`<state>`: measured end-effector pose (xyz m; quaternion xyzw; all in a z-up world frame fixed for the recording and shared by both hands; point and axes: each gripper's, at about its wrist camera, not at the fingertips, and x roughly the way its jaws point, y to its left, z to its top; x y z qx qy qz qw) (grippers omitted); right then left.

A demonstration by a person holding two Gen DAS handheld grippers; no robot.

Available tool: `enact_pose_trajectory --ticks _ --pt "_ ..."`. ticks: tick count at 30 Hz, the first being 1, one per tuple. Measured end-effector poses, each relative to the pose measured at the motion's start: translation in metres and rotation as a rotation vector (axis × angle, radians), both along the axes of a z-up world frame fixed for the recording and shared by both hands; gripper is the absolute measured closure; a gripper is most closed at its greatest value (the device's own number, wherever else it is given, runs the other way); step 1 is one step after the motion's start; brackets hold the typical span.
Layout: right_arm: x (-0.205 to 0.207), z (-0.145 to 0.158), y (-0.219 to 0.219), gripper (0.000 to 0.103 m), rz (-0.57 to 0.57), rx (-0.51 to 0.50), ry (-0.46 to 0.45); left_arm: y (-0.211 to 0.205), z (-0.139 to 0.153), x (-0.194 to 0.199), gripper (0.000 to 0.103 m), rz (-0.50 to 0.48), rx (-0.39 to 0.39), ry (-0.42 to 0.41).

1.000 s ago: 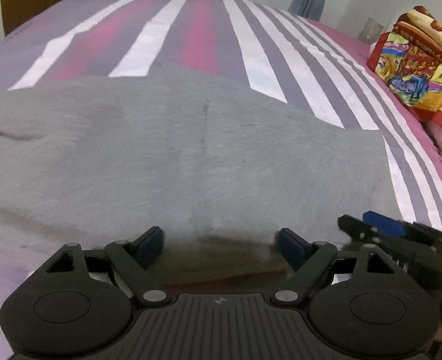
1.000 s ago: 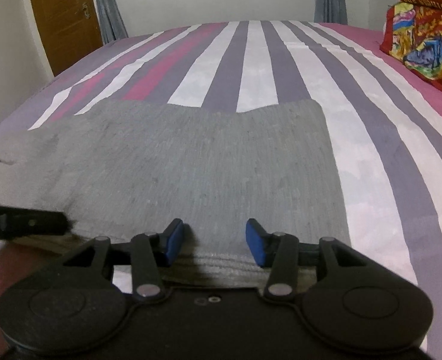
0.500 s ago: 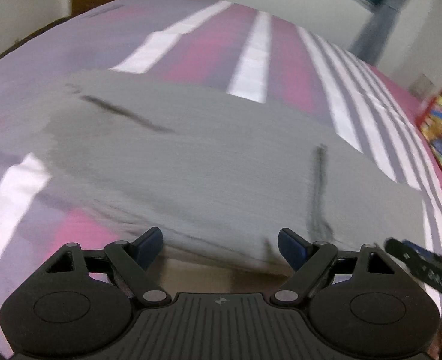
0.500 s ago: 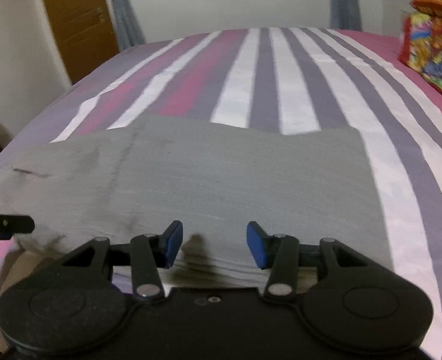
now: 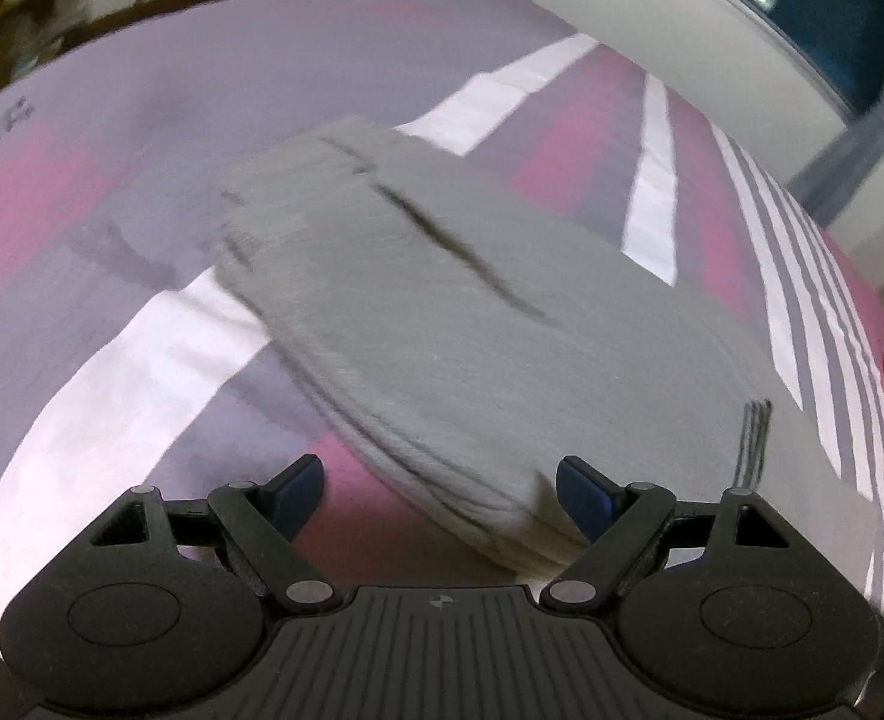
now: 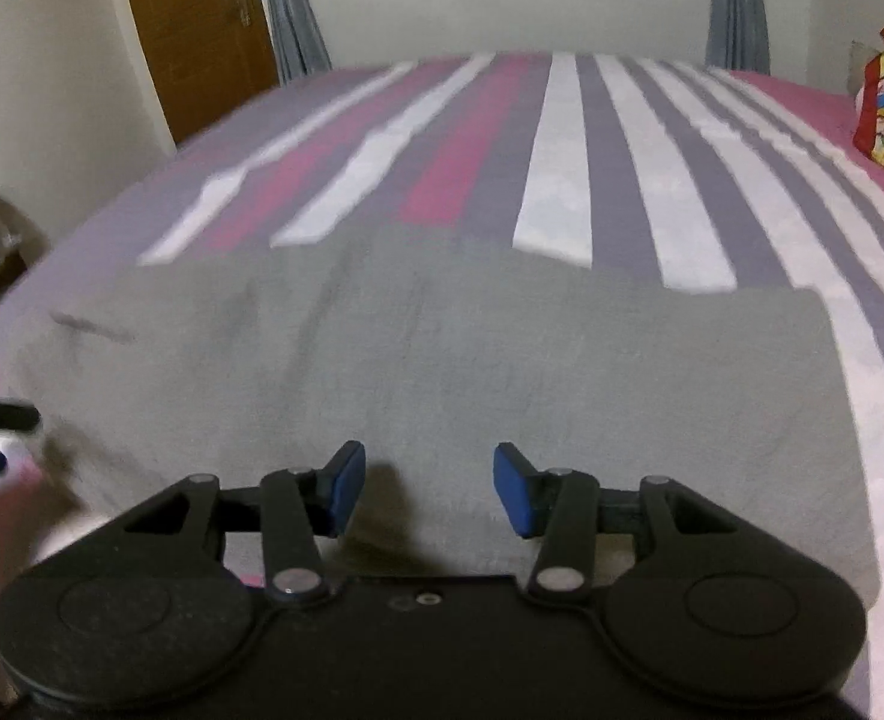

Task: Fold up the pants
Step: 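Lower the left gripper to the grey sweatpants edge and close on it, then lift and fold the held edge over the sweatpants with the left gripper, then open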

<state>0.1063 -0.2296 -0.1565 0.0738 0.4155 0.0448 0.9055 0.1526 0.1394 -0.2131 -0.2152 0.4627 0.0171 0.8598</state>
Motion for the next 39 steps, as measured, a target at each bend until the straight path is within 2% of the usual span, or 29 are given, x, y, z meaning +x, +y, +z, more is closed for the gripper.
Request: enact_pose_trajectory --ticks 2,5,7,14,21,25,26,28,31,35,39 --pt "-0.001 -0.007 0.001 0.055 0.008 -0.01 0.004 0.009 -0.007 0.003 0.019 0.029 -0.04 0.018" --pt "-0.001 -0.008 -0.003 0.055 0.003 0.017 0.005 0.025 -0.023 0.007 0.019 0.071 -0.186 0.04" --pt "-0.001 -0.009 -0.005 0.055 0.006 0.025 0.009 0.03 -0.031 0.01 0.019 0.096 -0.243 0.043" --pt "0.0 -0.012 -0.006 0.055 0.013 0.022 0.007 0.035 -0.05 0.019 0.019 0.141 -0.352 0.018" --pt "0.0 -0.013 -0.005 0.054 0.011 0.02 0.007 0.042 -0.057 0.023 0.019 0.155 -0.424 -0.012" --pt "0.0 -0.013 -0.005 0.054 0.011 0.022 0.006 0.041 -0.058 0.024 0.02 0.156 -0.437 -0.023" --pt "0.0 -0.013 -0.005 0.054 0.01 0.022 0.006 0.042 -0.058 0.024 0.022 0.156 -0.443 -0.027" --pt "-0.001 -0.013 -0.005 0.054 0.007 0.022 0.004 0.044 -0.062 0.026 0.042 0.156 -0.461 -0.025" --pt "-0.001 -0.011 -0.004 0.054 0.007 0.011 0.0 0.049 -0.071 0.029 0.055 0.183 -0.501 -0.013" --pt "0.001 -0.005 -0.003 0.054 0.006 -0.004 -0.017 0.052 -0.076 0.031 0.057 0.204 -0.532 -0.016" --pt "0.013 0.001 0.0 0.054 0.006 -0.048 -0.041 0.045 -0.077 0.04 0.057 0.215 -0.521 -0.028"
